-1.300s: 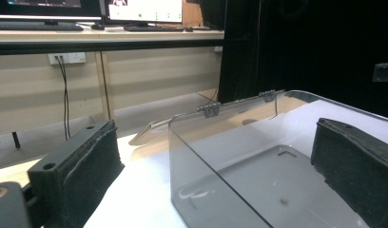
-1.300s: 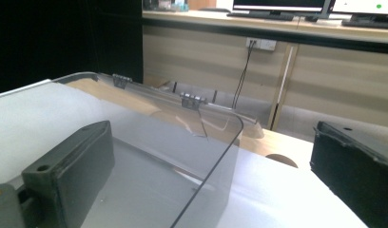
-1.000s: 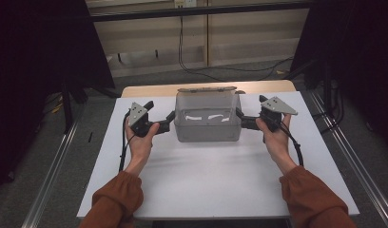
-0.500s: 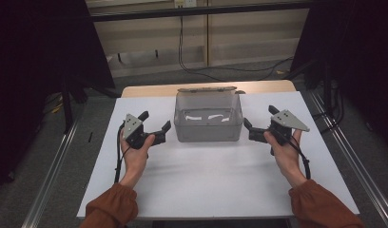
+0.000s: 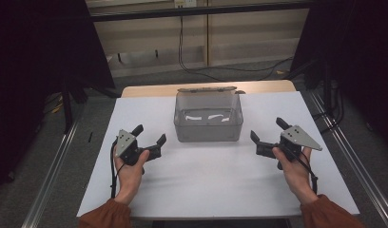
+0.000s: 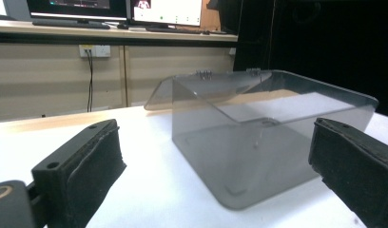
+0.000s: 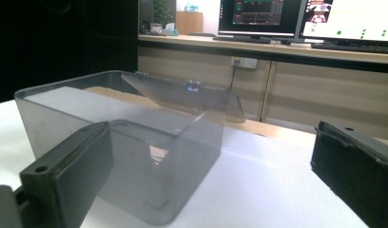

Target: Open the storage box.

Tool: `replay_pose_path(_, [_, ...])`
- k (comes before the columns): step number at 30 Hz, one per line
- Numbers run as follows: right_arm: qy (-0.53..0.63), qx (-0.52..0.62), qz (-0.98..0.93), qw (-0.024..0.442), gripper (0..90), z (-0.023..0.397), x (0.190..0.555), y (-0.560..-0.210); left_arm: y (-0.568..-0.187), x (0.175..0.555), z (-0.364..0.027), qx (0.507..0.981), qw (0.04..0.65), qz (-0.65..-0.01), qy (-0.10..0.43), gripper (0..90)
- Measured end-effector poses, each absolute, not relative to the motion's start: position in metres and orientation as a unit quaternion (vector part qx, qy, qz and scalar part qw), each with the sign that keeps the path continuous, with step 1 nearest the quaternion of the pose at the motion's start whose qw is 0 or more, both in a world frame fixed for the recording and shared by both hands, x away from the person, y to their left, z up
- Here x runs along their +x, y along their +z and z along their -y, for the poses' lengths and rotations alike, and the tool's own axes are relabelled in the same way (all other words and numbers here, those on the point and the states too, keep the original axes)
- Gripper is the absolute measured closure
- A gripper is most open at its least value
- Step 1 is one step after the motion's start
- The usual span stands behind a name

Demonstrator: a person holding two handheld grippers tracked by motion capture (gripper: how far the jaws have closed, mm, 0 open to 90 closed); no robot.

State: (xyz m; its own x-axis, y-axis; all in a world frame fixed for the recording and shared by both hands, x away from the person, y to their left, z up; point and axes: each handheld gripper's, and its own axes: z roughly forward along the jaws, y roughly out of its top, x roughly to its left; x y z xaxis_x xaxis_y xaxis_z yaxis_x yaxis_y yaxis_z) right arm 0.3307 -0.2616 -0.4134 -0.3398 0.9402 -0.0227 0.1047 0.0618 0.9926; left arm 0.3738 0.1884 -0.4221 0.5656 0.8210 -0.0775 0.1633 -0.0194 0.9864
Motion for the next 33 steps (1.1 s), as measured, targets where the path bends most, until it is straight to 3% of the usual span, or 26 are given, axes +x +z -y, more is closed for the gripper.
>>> replay_pose_path(24, [0.508,0.456,-0.612,0.4,0.0,0.295,0.276,-0.439,-0.438,0.329,-0.217,0.663,0.568,-0.386,0.298,3.6])
replay_pose_path(33, [0.509,0.461,-0.612,0.392,0.0,0.295,0.276,-0.443,-0.44,0.329,-0.22,0.659,0.572,-0.397,0.285,3.5])
